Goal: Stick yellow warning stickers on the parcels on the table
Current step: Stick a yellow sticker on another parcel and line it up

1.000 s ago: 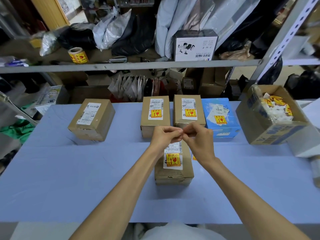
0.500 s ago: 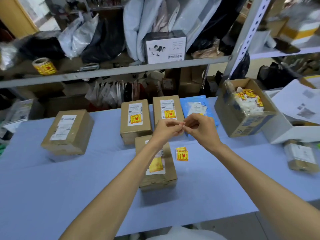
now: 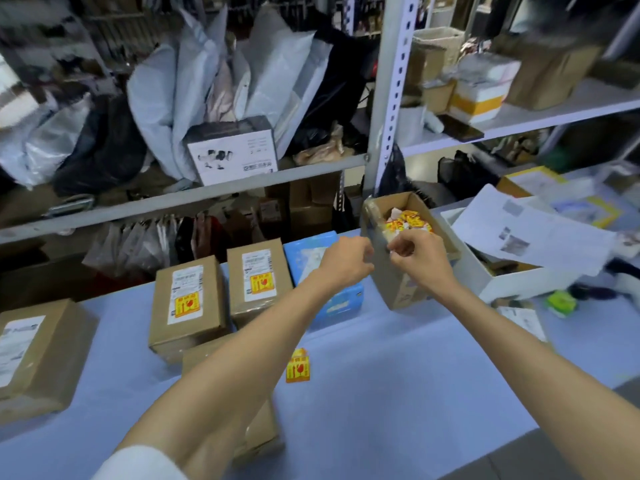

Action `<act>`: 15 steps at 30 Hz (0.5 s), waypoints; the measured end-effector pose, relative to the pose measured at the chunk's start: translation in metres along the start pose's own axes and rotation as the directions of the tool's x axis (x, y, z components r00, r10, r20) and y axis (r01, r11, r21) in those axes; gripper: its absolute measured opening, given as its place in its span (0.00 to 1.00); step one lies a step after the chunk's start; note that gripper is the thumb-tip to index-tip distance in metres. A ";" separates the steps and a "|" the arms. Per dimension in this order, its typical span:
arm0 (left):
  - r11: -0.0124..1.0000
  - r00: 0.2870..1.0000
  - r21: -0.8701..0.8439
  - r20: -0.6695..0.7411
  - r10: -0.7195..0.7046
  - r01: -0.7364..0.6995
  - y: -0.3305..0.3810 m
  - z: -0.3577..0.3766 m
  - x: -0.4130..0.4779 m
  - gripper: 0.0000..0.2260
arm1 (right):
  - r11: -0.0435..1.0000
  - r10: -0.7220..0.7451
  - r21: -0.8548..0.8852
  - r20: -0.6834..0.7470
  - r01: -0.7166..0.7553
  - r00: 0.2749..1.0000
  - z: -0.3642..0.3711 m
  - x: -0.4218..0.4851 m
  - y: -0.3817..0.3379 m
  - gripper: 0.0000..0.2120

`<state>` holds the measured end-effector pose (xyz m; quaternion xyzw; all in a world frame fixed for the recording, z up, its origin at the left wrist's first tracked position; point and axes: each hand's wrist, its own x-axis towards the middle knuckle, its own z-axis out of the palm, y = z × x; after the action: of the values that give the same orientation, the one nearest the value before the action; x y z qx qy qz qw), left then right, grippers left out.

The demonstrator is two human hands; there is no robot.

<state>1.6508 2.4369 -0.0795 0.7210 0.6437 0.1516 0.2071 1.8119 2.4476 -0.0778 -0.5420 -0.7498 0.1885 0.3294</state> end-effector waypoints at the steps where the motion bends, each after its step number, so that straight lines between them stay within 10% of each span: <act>1: 1.000 1.000 0.029 0.006 0.010 -0.010 0.007 0.001 0.011 0.13 | 1.000 0.007 -0.011 -0.010 -0.007 1.000 -0.005 0.007 0.008 0.04; 15: 0.992 0.999 0.119 0.012 -0.030 0.028 0.036 0.000 0.106 0.13 | 0.978 0.162 -0.146 0.080 -0.149 0.984 -0.021 0.087 0.081 0.09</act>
<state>1.6955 2.5391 -0.0664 0.7236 0.6606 0.1050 0.1703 1.8651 2.5547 -0.0897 -0.6116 -0.7307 0.1854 0.2402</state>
